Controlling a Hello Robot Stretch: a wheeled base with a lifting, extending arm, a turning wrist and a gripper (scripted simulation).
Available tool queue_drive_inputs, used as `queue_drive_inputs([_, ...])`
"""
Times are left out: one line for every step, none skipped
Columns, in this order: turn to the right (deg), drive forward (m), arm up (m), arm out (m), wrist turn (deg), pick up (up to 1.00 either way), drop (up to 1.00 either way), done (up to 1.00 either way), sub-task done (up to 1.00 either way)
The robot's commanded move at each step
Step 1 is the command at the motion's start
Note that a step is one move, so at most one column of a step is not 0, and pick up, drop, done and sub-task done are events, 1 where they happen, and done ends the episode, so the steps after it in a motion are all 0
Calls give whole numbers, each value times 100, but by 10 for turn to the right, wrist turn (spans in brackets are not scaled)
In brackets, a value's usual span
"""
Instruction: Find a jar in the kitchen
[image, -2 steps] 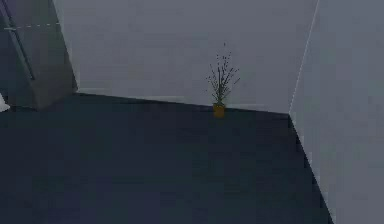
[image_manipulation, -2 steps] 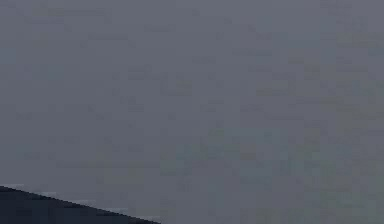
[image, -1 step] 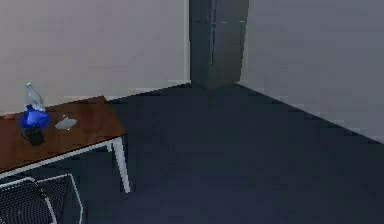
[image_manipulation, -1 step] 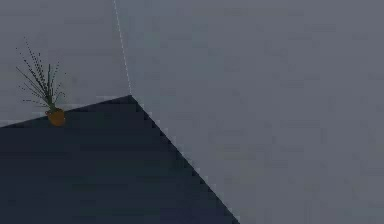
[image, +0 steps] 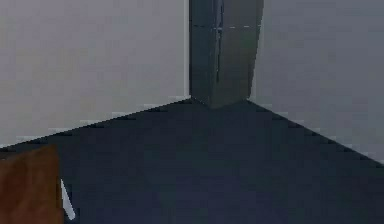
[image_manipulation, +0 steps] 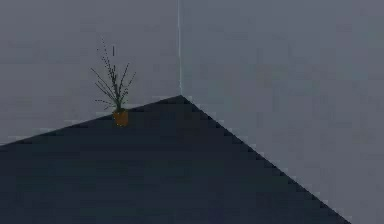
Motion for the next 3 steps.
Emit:
queue_drive_inputs([-450,0,0,0,0,0,0,0,0])
queue_drive_inputs([-180,0,0,0,0,0,0,0,0])
queue_drive_inputs([0,0,0,0,0,0,0,100,0])
